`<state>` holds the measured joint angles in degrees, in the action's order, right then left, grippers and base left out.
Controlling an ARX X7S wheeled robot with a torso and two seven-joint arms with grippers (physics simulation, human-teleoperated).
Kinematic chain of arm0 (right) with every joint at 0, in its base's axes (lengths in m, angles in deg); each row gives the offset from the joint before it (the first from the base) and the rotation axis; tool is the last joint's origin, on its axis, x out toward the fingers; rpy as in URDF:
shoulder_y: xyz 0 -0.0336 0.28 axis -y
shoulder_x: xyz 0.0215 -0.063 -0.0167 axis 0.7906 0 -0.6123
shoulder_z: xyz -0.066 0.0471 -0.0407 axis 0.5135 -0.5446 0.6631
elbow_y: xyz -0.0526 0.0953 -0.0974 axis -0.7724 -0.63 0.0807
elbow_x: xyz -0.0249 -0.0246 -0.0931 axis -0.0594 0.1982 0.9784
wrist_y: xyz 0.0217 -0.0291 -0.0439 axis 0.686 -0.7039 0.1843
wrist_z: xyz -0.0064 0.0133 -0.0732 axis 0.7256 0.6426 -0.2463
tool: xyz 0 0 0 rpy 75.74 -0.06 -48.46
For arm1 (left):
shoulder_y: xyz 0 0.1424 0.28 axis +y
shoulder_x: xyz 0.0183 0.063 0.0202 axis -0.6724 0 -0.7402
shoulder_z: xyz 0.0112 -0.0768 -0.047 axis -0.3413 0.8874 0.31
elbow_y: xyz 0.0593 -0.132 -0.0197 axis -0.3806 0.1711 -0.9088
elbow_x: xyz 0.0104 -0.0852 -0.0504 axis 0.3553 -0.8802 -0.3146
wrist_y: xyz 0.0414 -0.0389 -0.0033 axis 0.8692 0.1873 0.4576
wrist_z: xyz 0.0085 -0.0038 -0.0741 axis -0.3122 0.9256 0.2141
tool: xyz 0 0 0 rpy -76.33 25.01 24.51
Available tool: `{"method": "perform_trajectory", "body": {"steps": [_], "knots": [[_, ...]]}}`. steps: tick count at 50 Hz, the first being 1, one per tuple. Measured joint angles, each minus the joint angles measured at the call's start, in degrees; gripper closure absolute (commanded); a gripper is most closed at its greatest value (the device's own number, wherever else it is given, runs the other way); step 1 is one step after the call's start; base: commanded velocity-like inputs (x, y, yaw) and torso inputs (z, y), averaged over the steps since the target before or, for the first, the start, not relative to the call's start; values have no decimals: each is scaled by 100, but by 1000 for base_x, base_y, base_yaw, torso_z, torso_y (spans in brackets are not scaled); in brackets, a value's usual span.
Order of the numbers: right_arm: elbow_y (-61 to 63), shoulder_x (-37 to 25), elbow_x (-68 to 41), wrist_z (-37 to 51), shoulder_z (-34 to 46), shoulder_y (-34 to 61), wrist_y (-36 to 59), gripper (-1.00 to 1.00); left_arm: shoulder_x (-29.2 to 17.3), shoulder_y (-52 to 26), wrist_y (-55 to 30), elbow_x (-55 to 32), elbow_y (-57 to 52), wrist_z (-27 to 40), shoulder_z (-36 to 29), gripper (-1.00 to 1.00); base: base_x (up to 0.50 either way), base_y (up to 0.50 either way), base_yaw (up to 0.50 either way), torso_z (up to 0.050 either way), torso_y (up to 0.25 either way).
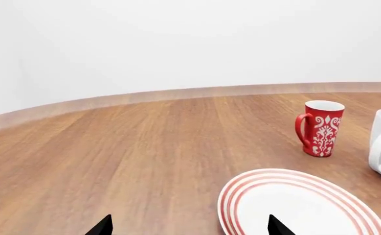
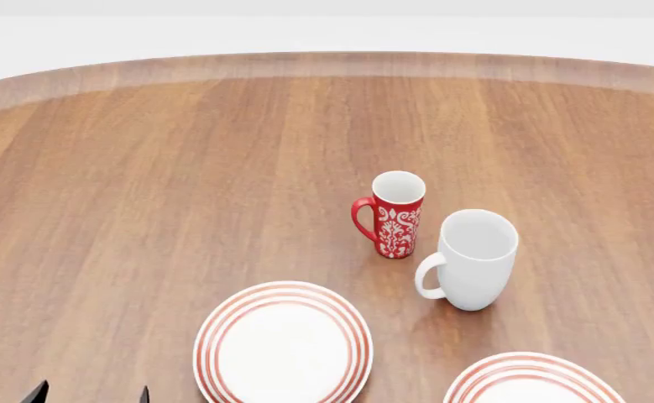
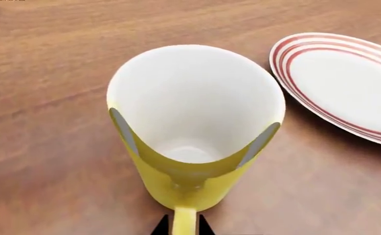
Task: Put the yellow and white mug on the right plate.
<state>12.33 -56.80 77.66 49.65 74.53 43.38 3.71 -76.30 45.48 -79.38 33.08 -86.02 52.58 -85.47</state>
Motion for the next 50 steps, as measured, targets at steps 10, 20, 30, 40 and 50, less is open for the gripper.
{"method": "perform_trajectory", "body": {"steps": [10,20,30,40,50], "knots": [[95,-34,-16,61,-21,-36,80,100,-17,-3,6,-20,-5,23,-19,-100,0,0,0,0,0],[269,-152,-38,198,-128,-106,164,100,-34,-9,12,-47,-3,43,-34,-100,0,0,0,0,0],[522,-311,-106,393,-305,-210,253,100,-50,-13,15,-72,-1,60,-53,-100,0,0,0,0,0],[883,-513,-222,591,-521,-363,347,100,-64,-19,24,-87,10,76,-76,-100,0,0,0,0,0],[1244,-716,-360,810,-771,-574,375,100,-73,-26,38,-92,32,91,-107,-100,0,0,0,0,0]]}}
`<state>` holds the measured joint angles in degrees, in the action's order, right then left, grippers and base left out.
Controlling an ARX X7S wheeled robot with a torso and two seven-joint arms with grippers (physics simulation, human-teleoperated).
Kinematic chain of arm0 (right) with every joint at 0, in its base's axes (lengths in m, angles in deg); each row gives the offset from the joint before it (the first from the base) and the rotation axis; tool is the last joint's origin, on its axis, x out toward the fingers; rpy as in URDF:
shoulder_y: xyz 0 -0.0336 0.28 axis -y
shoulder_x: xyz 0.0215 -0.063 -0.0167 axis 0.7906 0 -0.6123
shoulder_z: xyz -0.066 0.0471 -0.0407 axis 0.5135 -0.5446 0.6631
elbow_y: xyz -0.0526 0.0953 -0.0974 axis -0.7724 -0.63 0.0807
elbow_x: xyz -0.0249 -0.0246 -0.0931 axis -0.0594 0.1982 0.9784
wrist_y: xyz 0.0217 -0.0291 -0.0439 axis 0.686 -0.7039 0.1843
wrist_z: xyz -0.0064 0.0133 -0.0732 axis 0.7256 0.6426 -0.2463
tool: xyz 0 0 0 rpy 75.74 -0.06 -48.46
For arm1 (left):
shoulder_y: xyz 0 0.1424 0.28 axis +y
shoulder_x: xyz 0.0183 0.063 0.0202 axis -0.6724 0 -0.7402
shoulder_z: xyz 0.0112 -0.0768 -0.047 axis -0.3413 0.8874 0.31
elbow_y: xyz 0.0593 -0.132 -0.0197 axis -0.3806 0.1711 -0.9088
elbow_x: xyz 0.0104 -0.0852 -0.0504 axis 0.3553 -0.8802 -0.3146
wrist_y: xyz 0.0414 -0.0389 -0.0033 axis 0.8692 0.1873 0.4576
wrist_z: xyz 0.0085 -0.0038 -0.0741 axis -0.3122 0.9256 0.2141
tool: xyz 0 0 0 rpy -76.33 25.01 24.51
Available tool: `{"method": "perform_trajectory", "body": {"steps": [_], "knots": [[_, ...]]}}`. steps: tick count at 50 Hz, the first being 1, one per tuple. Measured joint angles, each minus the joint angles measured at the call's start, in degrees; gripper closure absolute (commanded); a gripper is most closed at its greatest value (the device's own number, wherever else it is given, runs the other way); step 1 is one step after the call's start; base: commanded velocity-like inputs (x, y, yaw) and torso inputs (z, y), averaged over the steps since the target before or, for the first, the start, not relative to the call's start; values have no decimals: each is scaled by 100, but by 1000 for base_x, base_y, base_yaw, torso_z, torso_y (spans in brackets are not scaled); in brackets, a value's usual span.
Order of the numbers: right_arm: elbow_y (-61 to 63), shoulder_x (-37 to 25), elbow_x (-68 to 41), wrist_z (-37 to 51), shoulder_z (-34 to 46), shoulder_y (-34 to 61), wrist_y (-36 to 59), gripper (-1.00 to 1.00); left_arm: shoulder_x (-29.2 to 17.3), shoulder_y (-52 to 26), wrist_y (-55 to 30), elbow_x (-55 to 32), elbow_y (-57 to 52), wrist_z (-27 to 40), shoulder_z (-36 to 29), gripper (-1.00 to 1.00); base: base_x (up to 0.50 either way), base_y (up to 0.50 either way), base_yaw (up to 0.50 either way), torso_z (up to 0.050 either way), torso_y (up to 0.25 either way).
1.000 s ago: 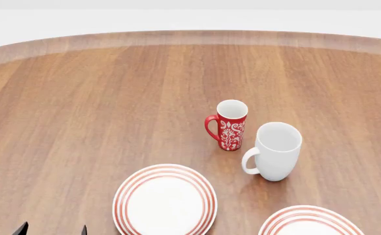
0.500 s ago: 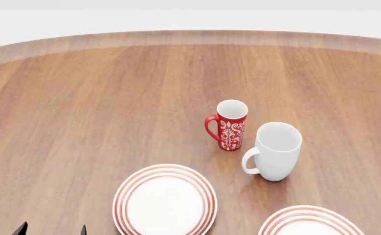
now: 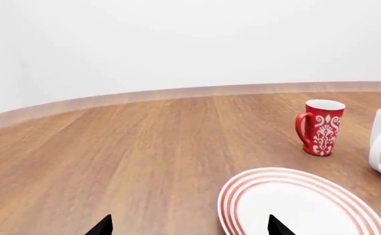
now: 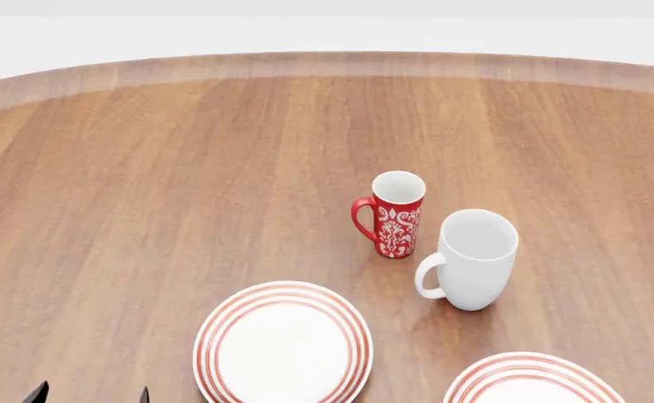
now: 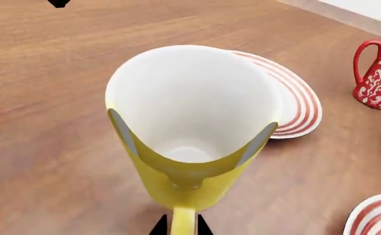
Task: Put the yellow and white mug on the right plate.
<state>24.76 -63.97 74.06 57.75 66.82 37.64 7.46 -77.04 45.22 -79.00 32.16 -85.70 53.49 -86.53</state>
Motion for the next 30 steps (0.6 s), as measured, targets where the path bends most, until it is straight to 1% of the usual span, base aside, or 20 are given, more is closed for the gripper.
{"method": "perform_trajectory", "body": {"steps": [30], "knots": [[862,-591,-525,747,-985,-633,63,100,-37,-23,19,-36,22,46,-71,-100,0,0,0,0,0]]}}
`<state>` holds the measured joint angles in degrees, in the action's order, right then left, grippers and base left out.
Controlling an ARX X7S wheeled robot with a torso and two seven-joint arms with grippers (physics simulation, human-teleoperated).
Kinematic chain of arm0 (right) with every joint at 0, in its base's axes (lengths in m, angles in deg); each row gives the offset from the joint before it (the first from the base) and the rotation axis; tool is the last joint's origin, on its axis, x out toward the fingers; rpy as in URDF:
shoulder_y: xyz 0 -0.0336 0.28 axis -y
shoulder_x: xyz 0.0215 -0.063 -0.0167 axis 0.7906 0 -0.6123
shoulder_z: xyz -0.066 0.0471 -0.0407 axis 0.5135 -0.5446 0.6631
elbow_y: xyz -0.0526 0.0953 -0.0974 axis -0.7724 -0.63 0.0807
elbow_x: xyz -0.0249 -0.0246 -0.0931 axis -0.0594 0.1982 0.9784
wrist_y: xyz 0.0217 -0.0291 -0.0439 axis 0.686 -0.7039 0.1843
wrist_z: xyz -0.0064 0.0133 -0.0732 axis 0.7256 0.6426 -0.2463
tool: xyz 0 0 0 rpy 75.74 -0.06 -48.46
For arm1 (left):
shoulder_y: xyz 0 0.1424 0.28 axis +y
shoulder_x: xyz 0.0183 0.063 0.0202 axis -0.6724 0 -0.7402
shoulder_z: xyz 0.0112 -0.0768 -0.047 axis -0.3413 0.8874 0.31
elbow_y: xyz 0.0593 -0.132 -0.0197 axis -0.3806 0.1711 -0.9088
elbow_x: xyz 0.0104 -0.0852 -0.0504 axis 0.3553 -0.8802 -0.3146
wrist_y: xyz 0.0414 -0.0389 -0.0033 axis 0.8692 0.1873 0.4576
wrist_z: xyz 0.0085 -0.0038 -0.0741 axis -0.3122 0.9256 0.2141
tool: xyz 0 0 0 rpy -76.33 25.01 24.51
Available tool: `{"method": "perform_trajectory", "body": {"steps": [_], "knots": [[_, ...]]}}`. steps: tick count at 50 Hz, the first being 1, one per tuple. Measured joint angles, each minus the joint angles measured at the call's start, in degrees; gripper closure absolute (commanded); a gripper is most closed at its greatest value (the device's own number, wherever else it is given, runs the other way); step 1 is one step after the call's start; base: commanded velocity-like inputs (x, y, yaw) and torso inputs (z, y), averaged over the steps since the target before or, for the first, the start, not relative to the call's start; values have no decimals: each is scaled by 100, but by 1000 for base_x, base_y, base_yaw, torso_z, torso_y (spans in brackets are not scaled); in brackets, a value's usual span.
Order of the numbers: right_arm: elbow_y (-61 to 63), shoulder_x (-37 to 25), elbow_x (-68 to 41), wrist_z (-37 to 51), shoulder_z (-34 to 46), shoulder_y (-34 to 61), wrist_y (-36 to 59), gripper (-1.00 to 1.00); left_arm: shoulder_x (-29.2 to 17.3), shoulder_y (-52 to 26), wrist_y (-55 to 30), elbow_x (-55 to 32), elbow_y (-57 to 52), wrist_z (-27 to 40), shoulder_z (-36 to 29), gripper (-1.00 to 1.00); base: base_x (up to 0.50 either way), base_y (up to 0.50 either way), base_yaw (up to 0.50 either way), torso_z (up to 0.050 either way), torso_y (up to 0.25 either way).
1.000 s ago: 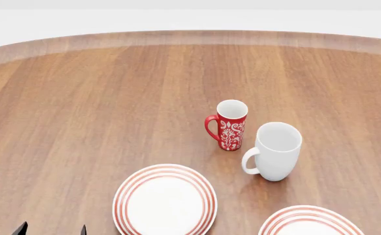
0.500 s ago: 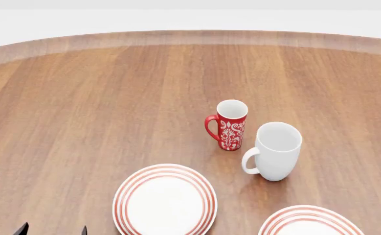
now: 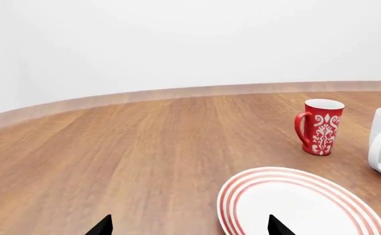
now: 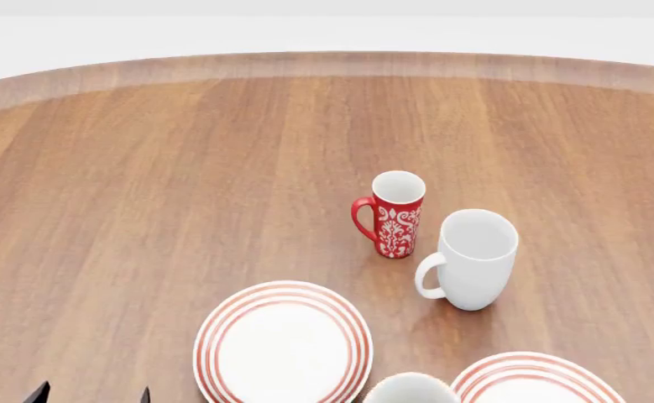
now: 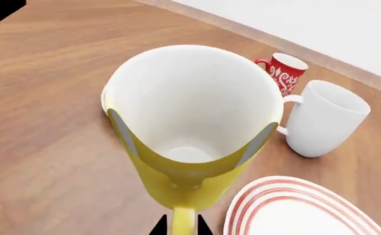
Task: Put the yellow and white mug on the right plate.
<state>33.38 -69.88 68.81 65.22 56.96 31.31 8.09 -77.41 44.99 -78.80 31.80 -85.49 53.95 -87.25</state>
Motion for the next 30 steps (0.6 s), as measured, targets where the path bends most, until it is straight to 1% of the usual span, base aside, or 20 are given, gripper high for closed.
{"method": "perform_trajectory", "body": {"steps": [14,30], "knots": [[-134,-61,-359,163,-429,-211,-152,100,-17,-10,13,-22,7,20,-26,-100,0,0,0,0,0],[-823,59,-862,122,-863,-230,-400,100,-37,-17,26,-44,11,39,-60,-100,0,0,0,0,0]]}}
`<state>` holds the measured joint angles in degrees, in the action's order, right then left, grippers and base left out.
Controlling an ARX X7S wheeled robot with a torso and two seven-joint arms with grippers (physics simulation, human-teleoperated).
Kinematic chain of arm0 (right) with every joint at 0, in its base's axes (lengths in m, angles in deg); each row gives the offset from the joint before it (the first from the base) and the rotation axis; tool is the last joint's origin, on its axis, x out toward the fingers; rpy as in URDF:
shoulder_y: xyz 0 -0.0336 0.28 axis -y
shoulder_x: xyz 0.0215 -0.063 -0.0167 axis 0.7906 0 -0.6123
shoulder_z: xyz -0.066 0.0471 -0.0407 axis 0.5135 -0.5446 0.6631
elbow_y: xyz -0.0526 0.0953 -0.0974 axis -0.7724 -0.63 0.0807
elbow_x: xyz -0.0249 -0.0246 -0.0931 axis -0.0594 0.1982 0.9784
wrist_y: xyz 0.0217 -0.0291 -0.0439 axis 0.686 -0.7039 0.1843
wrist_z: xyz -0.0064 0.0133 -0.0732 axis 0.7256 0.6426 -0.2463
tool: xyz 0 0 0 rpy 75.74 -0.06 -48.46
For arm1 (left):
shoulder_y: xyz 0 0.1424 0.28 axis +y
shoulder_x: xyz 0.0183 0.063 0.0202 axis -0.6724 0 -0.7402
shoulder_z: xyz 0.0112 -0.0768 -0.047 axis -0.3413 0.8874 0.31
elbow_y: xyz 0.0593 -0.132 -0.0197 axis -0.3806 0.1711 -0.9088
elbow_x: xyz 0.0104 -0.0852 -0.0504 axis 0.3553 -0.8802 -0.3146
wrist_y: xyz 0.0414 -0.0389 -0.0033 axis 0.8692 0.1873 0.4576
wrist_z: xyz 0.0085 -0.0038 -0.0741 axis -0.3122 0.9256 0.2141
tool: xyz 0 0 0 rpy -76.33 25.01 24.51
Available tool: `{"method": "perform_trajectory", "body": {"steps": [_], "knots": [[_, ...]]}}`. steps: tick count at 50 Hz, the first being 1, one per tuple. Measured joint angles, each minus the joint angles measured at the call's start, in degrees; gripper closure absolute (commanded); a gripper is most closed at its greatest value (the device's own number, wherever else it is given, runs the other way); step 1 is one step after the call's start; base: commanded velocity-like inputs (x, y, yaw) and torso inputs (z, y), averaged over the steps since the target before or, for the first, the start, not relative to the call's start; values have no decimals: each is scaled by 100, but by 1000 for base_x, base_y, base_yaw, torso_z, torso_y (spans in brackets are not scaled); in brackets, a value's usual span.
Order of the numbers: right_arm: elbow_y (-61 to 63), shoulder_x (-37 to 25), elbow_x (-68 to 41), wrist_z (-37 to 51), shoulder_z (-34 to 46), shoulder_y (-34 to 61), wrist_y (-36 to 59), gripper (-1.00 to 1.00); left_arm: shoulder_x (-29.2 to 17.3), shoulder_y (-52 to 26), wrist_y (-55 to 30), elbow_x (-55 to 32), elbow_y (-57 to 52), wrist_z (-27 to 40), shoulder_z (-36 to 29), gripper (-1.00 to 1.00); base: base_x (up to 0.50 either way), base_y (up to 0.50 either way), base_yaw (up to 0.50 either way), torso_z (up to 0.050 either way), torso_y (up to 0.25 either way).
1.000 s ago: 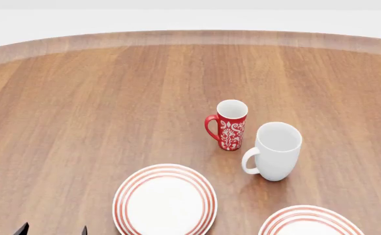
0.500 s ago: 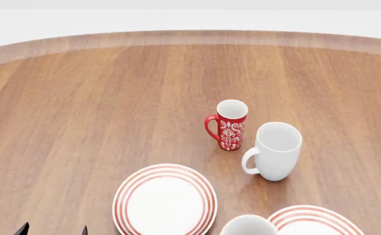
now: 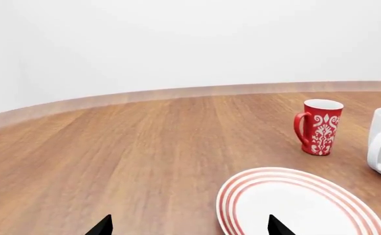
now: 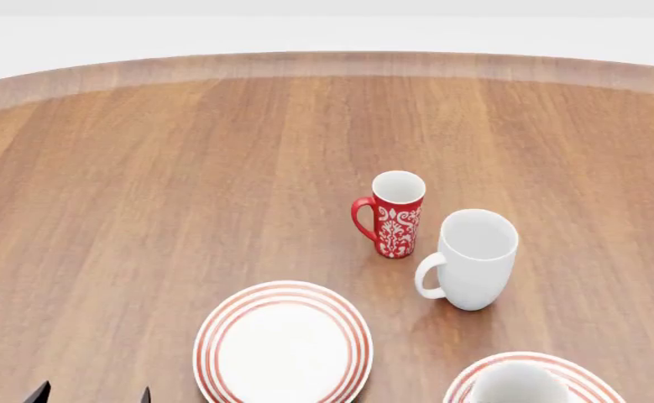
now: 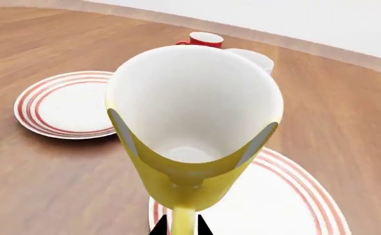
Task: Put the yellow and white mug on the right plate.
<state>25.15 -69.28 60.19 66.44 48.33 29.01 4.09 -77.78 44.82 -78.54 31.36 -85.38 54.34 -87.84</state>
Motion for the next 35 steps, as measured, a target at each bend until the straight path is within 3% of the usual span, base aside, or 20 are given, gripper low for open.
{"method": "perform_trajectory", "body": {"steps": [35], "knots": [[-1463,421,-451,-136,-212,939,37,100,-57,-3,83,-48,14,17,-61,-100,0,0,0,0,0]]}}
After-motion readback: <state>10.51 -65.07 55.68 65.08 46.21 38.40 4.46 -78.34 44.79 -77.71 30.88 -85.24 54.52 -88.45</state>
